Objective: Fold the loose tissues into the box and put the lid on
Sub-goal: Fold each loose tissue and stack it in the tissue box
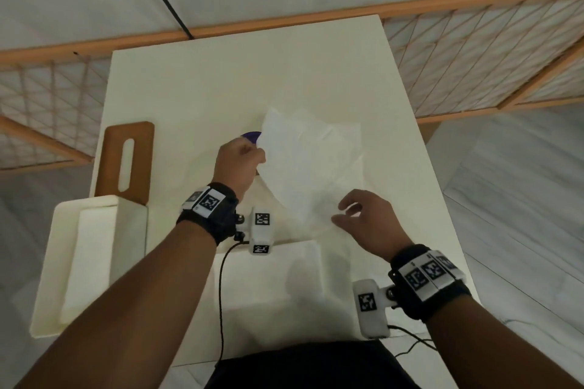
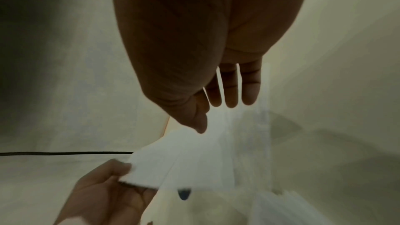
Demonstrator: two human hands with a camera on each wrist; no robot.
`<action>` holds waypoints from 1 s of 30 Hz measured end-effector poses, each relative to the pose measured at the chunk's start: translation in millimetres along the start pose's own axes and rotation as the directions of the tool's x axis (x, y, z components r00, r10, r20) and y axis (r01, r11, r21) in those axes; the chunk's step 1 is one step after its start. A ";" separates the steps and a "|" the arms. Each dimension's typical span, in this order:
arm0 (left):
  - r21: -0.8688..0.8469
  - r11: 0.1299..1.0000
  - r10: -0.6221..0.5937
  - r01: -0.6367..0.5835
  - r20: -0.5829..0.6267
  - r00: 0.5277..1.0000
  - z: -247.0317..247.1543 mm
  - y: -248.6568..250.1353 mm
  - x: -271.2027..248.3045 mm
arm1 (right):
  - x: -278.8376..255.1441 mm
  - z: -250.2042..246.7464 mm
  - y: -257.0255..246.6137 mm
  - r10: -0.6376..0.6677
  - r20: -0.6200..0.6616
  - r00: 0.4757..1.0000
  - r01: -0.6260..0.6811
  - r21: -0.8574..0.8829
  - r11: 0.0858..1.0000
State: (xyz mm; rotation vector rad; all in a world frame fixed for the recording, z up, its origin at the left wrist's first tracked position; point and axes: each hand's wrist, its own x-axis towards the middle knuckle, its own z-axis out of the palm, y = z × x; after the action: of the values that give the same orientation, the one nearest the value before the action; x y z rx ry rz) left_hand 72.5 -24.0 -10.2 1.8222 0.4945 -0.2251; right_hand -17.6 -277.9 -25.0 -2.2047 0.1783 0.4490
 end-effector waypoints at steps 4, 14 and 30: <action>-0.369 0.929 0.069 0.043 0.283 0.957 -37.0 38.2 -38.9 | 9.4 -11.4 -35.8 -0.014 -0.041 0.999 0.024 0.242 0.970; -0.546 0.837 0.289 -0.034 0.388 0.875 -147.5 67.3 -118.5 | -8.2 7.7 -134.9 -0.342 0.404 0.849 0.004 0.642 0.767; -0.177 0.970 0.203 -0.169 0.198 0.959 -185.9 -20.4 -148.3 | -47.3 35.6 -160.8 -0.271 0.170 0.947 0.102 0.643 0.759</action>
State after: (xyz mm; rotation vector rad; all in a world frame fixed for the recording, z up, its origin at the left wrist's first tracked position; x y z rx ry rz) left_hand -86.6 124.5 87.8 1.6537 0.1809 -0.2428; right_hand -25.5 -151.2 90.0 -1.4654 -0.0382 0.4711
